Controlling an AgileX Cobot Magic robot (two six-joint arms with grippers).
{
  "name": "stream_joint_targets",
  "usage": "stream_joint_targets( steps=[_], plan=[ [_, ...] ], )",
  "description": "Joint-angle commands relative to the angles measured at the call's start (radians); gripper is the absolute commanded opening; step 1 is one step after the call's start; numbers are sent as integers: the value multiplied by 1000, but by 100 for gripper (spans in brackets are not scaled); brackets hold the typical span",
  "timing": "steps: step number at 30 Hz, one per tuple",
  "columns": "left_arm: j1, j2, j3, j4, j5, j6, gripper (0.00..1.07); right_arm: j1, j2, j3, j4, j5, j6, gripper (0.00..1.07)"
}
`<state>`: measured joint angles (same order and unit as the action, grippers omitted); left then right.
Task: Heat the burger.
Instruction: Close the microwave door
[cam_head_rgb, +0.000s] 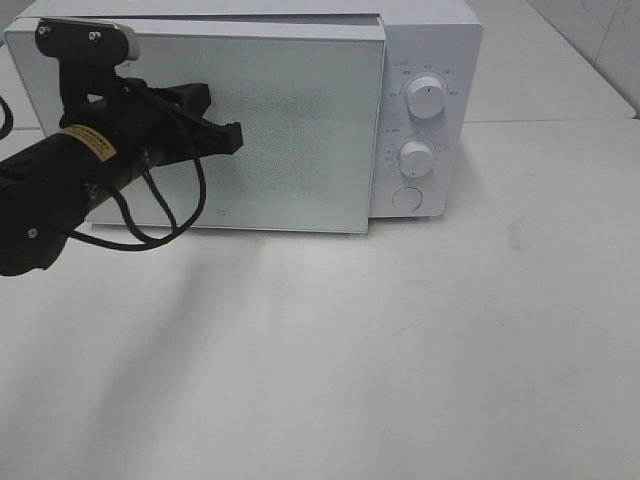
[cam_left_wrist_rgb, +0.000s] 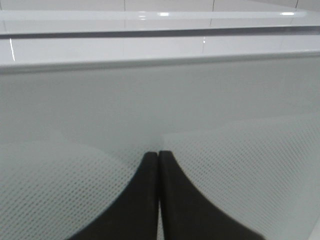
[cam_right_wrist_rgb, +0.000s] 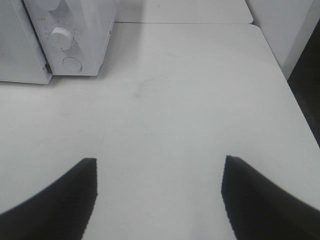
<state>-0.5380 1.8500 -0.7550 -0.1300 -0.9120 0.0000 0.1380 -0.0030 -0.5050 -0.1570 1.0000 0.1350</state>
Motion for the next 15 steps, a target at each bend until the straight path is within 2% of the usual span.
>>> stream_joint_targets(
  steps=[1, 3, 6, 8, 15],
  plan=[
    [-25, 14, -39, -49, 14, 26, 0, -6, -28, 2, -3, -3, -5, 68],
    [-48, 45, -92, -75, 58, 29, 0, -6, -28, 2, -3, -3, -5, 68],
    [-52, 51, -106, -77, 63, 29, 0, -6, -28, 2, -3, -3, -5, 68],
    [-75, 70, -160, -113, 83, 60, 0, -6, -28, 2, -3, -3, -5, 68],
    [-81, 109, -254, -161, 128, 93, 0, -6, -28, 2, -3, -3, -7, 68]
  ],
)
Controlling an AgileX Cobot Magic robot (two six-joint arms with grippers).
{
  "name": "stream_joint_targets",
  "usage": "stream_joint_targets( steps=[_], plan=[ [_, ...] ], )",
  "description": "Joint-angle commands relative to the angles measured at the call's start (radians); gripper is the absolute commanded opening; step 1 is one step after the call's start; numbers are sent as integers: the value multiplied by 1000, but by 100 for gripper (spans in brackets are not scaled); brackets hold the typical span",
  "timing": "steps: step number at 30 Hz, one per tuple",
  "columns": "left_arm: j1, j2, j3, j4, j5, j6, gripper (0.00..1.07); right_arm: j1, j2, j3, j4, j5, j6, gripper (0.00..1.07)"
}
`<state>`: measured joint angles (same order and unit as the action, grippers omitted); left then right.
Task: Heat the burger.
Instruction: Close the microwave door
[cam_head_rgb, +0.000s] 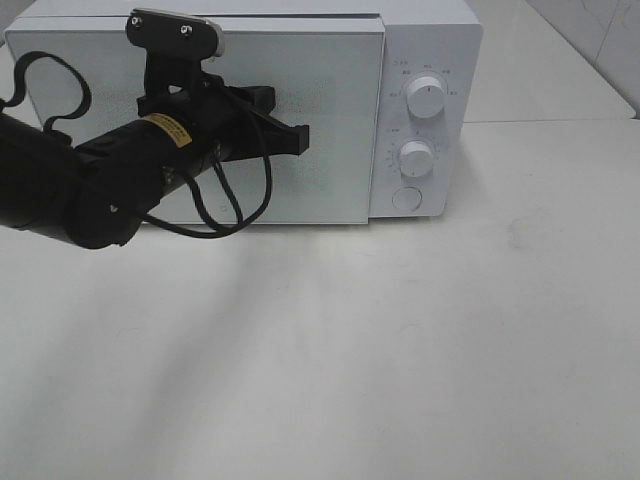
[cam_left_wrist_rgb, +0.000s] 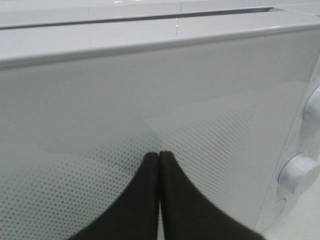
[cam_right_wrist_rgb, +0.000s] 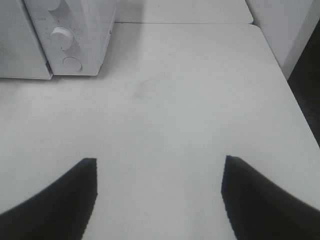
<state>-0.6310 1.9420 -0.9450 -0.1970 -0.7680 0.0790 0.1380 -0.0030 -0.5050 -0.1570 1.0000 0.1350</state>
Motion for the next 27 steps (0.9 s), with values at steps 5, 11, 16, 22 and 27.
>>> stream_joint_targets(
  steps=[5, 11, 16, 22, 27],
  plan=[
    [7, 45, -156, -100, 38, 22, 0, -6, -28, 2, -3, -3, -7, 68],
    [-17, 11, -139, -89, 145, 27, 0, -6, -28, 2, -3, -3, -7, 68],
    [-64, -39, -72, -89, 181, 28, 0, -6, -28, 2, -3, -3, -7, 68],
    [-113, -93, -17, -123, 244, 24, 13, -6, -28, 2, -3, -3, -7, 68],
    [-117, -142, -7, -136, 519, 12, 90, -6, -28, 2, -3, -3, -7, 68]
  ],
)
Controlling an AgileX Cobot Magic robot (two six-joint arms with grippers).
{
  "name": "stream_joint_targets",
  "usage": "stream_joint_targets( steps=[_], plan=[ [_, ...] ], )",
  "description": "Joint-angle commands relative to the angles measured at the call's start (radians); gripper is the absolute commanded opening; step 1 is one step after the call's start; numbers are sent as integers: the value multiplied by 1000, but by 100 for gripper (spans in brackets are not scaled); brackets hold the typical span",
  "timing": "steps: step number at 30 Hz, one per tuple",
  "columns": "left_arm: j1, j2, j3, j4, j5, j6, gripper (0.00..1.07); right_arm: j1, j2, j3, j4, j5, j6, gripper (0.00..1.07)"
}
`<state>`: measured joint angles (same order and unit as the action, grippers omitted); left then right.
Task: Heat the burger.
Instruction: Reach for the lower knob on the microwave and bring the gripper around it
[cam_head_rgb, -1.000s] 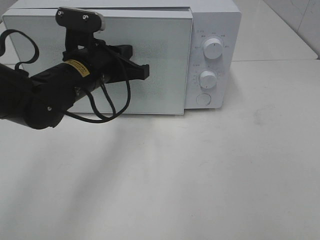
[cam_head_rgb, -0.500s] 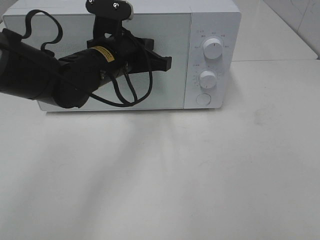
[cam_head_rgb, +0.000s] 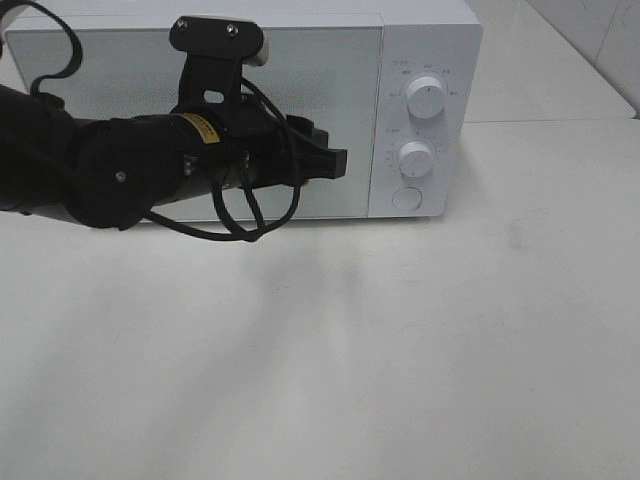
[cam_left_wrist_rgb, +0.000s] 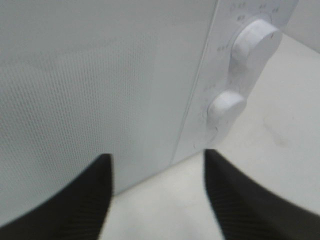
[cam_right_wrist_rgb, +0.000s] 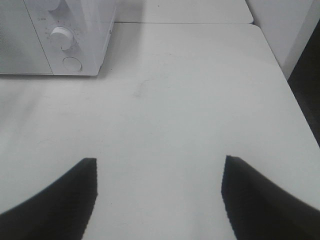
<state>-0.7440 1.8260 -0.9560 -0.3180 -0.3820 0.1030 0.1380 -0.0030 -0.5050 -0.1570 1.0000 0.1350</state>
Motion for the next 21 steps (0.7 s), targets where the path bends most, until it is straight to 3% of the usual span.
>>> stream_joint_targets(
  steps=[1, 2, 9, 15, 21],
  plan=[
    [-4, -26, 4, -15, 133, -12, 90, -6, -28, 2, -3, -3, -7, 68],
    [-4, -38, 4, -8, 217, -5, 102, -6, -28, 2, -3, -3, -7, 68],
    [-4, -84, 4, 7, 436, 8, 100, -6, -28, 2, -3, -3, -7, 68],
    [1, -164, 4, 6, 731, -8, 100, -6, -28, 2, -3, -3, -7, 68],
    [101, -276, 4, 6, 1086, -26, 100, -6, -28, 2, -3, -3, -7, 68]
  ],
)
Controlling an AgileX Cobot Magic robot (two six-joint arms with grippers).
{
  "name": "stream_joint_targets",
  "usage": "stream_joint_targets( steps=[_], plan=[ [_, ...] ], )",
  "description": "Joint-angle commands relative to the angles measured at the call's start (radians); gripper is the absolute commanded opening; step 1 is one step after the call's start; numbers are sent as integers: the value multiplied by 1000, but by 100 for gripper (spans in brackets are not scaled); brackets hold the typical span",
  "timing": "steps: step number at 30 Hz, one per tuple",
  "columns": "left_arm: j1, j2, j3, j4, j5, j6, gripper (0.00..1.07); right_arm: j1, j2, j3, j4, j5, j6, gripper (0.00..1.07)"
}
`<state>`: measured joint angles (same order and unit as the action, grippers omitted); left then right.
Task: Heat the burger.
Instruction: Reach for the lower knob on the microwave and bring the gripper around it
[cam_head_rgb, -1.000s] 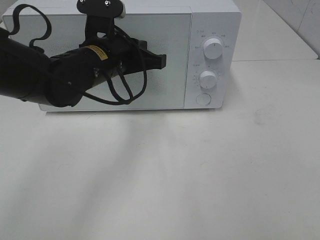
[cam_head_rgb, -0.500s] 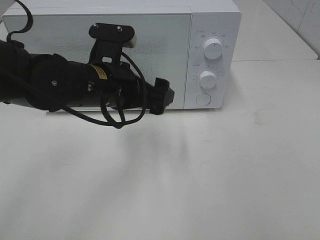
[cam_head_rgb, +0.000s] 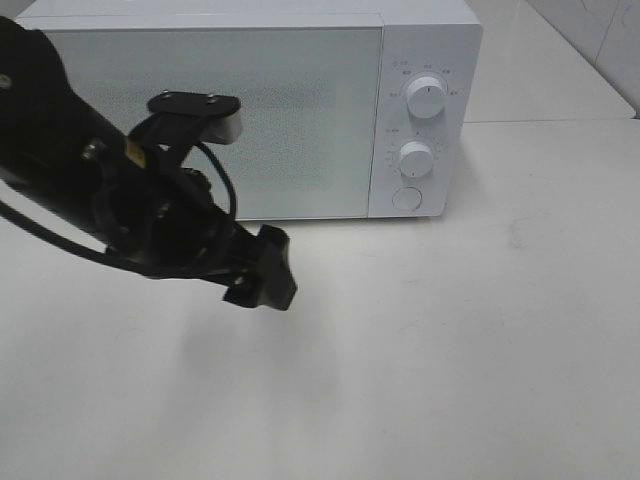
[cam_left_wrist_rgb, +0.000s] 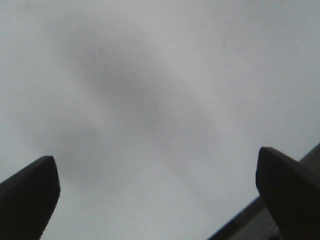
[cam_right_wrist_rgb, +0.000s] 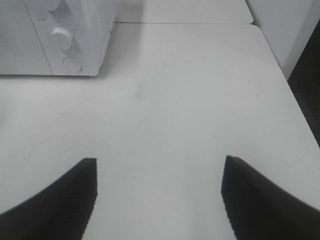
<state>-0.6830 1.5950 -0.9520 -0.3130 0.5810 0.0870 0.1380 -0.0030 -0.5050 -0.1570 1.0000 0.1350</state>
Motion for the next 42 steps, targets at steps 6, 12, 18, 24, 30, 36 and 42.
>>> stream_joint_targets(
  steps=[6, 12, 18, 24, 30, 36, 42],
  plan=[
    [213, -157, 0, 2, 327, -33, 100, -6, -28, 2, -3, -3, -7, 68],
    [418, -276, 0, 66, 464, -25, 100, -6, -28, 2, -3, -3, -7, 68],
    [555, -409, 0, 148, 573, -25, 100, -6, -28, 2, -3, -3, -7, 68],
    [600, -552, 45, 174, 569, -21, 100, -6, -28, 2, -3, -3, -7, 68],
    [600, -734, 216, 212, 543, 4, 100, -6, -28, 2, -3, -3, -7, 68],
    [600, -867, 331, 217, 546, 17, 100, -6, -28, 2, -3, -3, -7, 68],
    [600, -1078, 434, 217, 492, 15, 100, -6, -28, 2, -3, -3, -7, 68]
  ],
)
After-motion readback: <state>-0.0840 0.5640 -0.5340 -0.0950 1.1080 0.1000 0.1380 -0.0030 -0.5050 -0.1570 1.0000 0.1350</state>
